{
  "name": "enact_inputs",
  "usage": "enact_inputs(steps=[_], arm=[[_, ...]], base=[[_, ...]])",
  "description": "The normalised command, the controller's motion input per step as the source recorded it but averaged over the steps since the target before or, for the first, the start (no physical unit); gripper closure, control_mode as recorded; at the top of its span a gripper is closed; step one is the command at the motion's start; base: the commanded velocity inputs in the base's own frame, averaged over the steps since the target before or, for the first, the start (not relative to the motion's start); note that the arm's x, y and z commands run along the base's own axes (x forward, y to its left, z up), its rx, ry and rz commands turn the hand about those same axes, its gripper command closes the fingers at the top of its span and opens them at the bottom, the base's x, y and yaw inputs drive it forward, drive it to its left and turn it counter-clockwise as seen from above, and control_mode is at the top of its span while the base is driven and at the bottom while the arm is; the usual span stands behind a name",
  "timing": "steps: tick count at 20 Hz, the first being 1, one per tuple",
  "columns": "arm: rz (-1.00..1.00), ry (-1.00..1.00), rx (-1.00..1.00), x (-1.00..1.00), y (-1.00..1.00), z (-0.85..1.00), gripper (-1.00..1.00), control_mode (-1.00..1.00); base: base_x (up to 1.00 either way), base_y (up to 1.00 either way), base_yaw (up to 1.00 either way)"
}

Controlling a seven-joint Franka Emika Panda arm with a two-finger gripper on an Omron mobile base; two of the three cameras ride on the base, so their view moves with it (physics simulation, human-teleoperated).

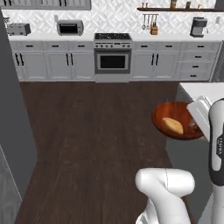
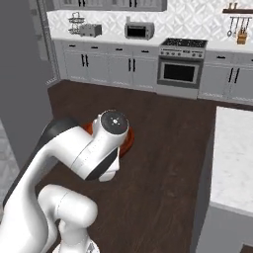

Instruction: Pick the chicken drumstick and potato from their plates and place them in the bowl. Then put the bowl in the fridge.

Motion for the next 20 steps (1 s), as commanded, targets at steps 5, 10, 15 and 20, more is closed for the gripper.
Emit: enact_inputs(steps=[5,10,15,20], arm=[[0.0,0.0,0.0,0.0,0.0,0.0,1.0,1.0],[0.0,0.0,0.0,0.0,0.0,0.0,1.0,1.0],[0.0,0.0,0.0,0.0,0.0,0.0,1.0,1.0],[0.0,0.0,0.0,0.0,0.0,0.0,1.0,1.0]], base=[[1.0,0.87,0.0],[1.0,-0.09,0.07],[1.0,-0.47,0.19],[1.0,-0.77,0.39]])
